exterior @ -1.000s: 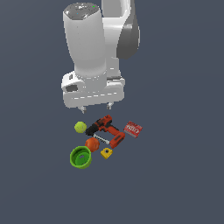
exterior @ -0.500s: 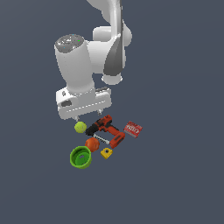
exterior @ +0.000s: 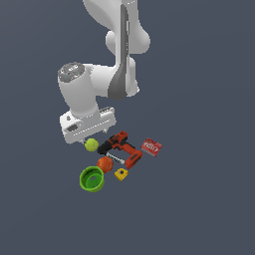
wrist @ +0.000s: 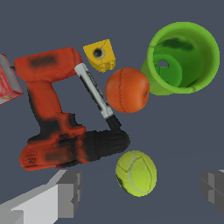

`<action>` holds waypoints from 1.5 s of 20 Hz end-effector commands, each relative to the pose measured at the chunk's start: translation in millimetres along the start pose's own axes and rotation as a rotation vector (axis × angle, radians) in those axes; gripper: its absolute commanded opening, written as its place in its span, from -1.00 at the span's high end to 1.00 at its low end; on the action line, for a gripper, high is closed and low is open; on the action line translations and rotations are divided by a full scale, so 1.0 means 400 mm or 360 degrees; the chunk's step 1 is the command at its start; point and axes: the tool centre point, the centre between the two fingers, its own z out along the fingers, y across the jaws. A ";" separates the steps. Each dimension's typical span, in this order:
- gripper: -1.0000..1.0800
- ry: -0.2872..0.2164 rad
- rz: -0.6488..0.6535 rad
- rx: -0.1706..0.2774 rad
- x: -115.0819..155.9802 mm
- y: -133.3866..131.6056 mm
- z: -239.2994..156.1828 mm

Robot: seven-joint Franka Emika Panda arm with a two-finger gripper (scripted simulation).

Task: Pick up a designated object from a clutter of objects.

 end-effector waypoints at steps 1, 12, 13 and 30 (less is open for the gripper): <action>-0.92 -0.0006 -0.0068 0.0002 -0.026 0.013 0.035; -0.92 -0.0028 -0.0269 0.0010 -0.111 0.045 0.136; -0.92 -0.0029 -0.0279 0.0010 -0.116 0.046 0.141; -0.92 -0.0033 -0.0310 0.0012 -0.133 0.048 0.215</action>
